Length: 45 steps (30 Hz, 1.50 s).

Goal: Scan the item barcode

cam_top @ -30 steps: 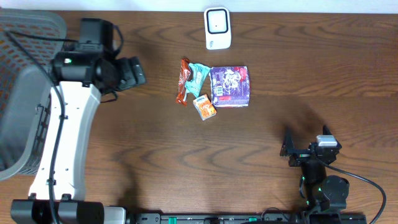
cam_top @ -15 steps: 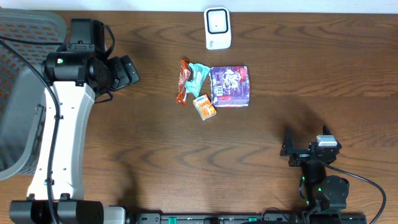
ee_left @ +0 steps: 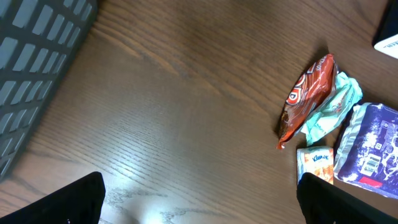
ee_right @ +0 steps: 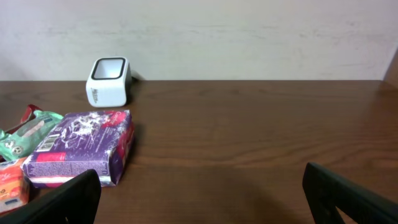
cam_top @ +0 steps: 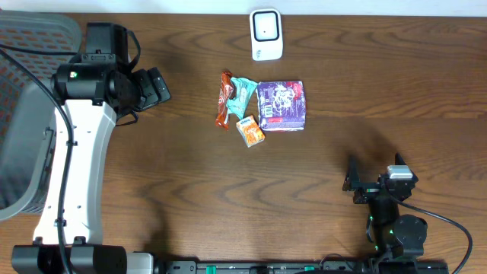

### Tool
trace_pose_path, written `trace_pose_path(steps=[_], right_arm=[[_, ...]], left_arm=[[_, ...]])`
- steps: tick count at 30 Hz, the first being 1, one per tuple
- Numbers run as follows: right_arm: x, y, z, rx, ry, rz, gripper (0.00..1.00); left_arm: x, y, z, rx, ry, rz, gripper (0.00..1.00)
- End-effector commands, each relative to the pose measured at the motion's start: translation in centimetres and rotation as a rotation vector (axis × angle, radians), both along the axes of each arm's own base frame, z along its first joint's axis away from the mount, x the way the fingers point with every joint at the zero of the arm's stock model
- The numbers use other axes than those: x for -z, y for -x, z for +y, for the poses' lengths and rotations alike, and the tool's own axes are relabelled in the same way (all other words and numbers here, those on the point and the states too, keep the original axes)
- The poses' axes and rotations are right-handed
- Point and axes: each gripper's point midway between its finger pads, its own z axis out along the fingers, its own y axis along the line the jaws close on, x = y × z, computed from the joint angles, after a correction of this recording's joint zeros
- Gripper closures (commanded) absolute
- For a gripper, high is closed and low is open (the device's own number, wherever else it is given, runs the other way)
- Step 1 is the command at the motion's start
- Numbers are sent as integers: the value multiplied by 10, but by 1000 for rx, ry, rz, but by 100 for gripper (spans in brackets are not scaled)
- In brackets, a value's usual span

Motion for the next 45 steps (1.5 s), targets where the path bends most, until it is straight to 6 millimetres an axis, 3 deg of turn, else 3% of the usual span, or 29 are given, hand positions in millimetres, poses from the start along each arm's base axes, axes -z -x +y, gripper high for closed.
trace_pose_path(steps=[1, 19, 22, 26, 27, 29, 30, 37, 40, 45], right_arm=[[0, 0, -3, 11, -7, -1, 1], [0, 0, -3, 11, -7, -1, 1], [-10, 0, 0, -3, -21, -43, 1], [-19, 8, 48, -278, -270, -35, 1], [-19, 20, 76, -447, -399, 25, 1], [-19, 41, 106, -645, -531, 120, 1], [-21, 46, 111, -682, -566, 136, 1], [-59, 50, 112, -729, -734, 67, 1], [-106, 65, 111, -809, -700, -132, 1], [-170, 81, 96, -768, -623, -368, 1]], left_arm=[[-6, 1, 2, -10, -6, -17, 2], [-6, 1, 2, -10, -6, -17, 2], [-6, 1, 2, -10, -6, -17, 2], [-6, 1, 2, -10, -6, -17, 2], [-6, 1, 2, -10, -6, -17, 2], [-6, 1, 2, -10, -6, -17, 2], [-6, 1, 2, -10, -6, -17, 2], [-6, 1, 2, -10, -6, -17, 2], [-6, 1, 2, -10, -6, -17, 2], [-6, 1, 2, -10, -6, -17, 2]])
